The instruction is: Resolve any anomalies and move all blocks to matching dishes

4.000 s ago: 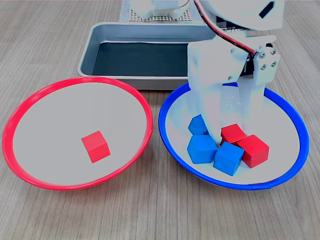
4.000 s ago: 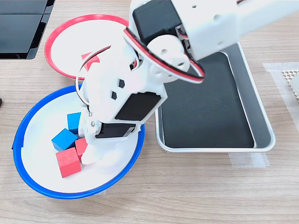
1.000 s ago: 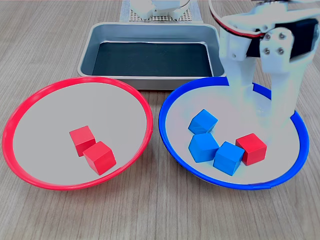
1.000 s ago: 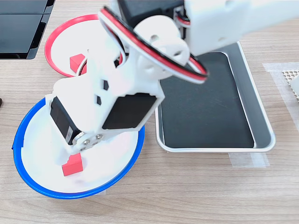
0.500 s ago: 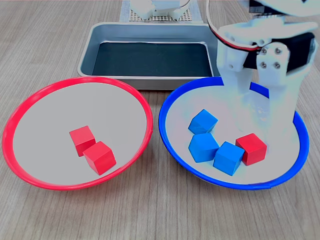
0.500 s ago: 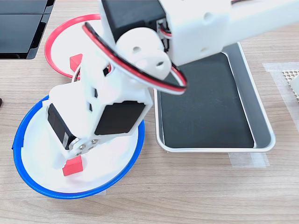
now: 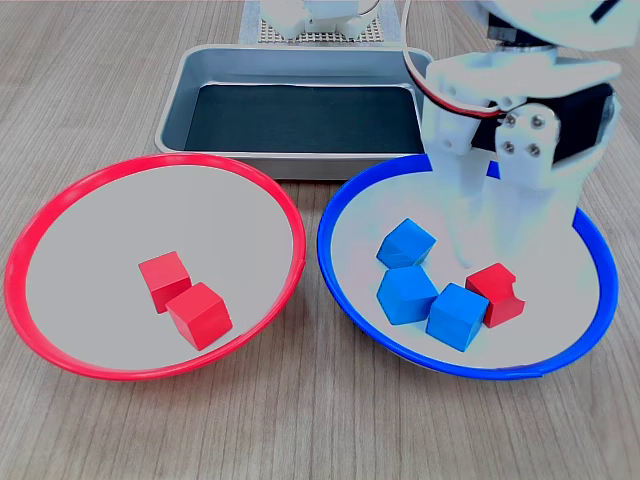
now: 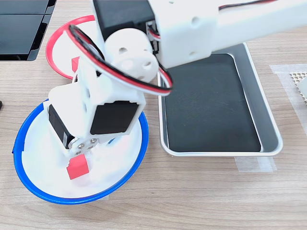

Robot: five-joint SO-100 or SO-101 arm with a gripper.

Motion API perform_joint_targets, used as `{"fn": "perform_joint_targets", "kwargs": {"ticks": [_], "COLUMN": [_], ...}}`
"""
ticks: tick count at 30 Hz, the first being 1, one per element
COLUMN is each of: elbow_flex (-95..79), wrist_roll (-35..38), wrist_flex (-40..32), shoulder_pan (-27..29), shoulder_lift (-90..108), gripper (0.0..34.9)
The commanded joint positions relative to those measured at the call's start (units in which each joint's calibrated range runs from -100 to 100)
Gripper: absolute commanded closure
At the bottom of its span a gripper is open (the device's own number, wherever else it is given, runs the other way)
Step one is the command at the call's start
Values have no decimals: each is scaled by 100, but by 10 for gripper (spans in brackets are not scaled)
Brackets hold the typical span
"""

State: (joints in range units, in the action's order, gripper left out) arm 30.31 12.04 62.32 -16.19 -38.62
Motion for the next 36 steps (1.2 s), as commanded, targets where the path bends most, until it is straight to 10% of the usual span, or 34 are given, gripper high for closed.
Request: {"fn": "perform_joint_targets", "kwargs": {"ticks": [1, 9, 25, 36], "elbow_flex": [315, 360, -232, -687], "wrist_roll": [49, 107, 317, 1416], "wrist_flex": [120, 186, 1531, 1259], "shoulder_pan": [71, 118, 476, 2377], "shoulder_lift": [-14, -57, 1828, 2297], "gripper": [205, 346, 347, 347]}}
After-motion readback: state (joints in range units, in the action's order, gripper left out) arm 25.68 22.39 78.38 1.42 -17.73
